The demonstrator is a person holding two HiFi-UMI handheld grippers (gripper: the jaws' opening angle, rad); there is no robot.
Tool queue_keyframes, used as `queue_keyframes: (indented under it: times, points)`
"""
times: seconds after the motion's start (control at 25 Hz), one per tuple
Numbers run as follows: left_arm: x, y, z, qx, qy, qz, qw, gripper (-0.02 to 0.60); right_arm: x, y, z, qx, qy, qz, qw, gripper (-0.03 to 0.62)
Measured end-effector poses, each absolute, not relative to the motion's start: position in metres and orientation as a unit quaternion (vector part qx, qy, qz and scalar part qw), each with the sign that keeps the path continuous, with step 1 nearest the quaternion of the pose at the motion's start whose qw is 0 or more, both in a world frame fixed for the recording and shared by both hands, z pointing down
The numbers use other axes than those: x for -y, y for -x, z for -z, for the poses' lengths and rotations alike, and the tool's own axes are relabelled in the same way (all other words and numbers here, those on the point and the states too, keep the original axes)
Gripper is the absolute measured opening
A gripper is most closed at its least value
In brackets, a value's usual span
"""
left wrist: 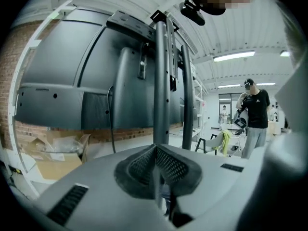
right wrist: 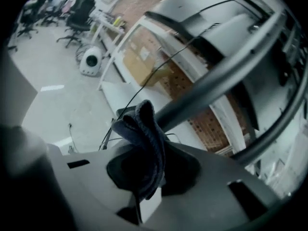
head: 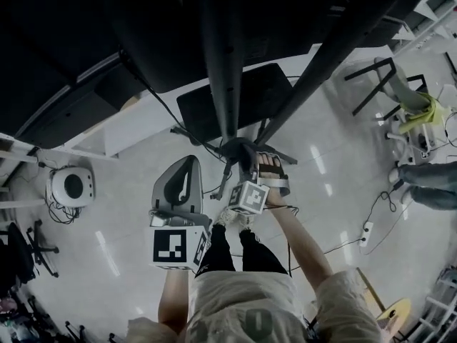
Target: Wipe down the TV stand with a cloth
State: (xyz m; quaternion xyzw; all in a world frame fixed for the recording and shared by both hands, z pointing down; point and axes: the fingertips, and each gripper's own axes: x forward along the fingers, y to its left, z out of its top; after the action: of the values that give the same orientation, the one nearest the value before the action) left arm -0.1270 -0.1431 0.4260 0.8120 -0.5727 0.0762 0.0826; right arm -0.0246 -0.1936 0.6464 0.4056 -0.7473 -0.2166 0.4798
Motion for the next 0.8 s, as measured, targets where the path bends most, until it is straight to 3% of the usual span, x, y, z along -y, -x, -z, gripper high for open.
queue_keyframes:
  times: [0.48, 0.64, 0.8]
  points:
    - [0.124, 0.059, -0.277, 0.504, -0.863, 0.028, -0.012, 0.015, 0.12, -0.058, -0.335, 0.785, -0.62, -0.006, 0.008, 0.057]
    - [0.12, 0.037, -0.266, 0.476, -0.878, 0.043, -0.006, 0.015, 0.09, -0.079, -0.313, 0.77, -0.628, -0.084, -0.077, 0.057]
    - [0.114, 0.023, -0.266, 0.457, -0.889, 0.042, -0.007, 0.015, 0.07, -0.093, -0.305, 0.757, -0.638, -0.098, -0.103, 0.057]
